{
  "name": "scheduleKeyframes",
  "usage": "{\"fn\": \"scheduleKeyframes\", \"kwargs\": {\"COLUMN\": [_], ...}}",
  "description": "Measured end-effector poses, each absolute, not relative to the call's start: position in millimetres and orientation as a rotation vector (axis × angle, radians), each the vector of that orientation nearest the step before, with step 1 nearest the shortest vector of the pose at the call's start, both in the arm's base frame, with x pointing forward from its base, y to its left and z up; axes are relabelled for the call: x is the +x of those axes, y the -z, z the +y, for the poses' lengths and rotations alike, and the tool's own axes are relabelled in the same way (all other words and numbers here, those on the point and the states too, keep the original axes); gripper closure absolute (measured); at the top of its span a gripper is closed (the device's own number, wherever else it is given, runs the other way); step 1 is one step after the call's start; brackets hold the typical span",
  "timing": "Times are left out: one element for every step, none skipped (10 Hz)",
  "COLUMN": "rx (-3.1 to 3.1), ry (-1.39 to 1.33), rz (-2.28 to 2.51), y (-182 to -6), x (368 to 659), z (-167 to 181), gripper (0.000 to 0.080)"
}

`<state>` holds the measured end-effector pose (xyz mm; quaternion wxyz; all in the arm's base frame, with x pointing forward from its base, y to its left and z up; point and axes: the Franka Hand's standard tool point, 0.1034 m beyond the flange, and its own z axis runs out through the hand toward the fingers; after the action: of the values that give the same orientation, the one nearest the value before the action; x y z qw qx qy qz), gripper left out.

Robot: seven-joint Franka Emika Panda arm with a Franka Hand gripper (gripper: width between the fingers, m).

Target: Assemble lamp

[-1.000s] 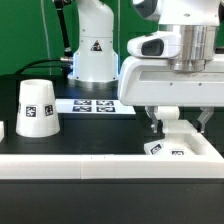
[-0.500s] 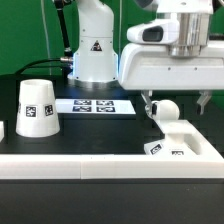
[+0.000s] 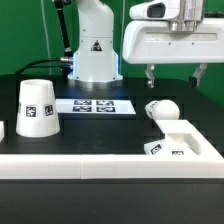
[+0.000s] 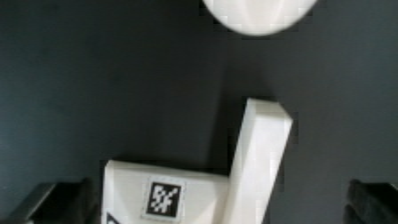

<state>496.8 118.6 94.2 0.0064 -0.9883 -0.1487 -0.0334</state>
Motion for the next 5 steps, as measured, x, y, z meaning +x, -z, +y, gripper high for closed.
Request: {"fn": "scheduleKeyframes", "kwargs": {"rx": [-3.087,-3.086,-3.086,-3.086,-3.083], "ry": [0.097,0.099,0.098,0.098,0.1], "rz": [-0.481,-0.484,-0.485,-0.484,-0.499], "y": [-90.8,-91.2,-91.0,-90.8,-90.2], "x": [495.8,496.0,495.9,495.8,495.1], "z": [116.1,117.2,117.3,117.1,117.8], "gripper": [0.0101,0.0101,0.0101,0.0101,0.0101]}}
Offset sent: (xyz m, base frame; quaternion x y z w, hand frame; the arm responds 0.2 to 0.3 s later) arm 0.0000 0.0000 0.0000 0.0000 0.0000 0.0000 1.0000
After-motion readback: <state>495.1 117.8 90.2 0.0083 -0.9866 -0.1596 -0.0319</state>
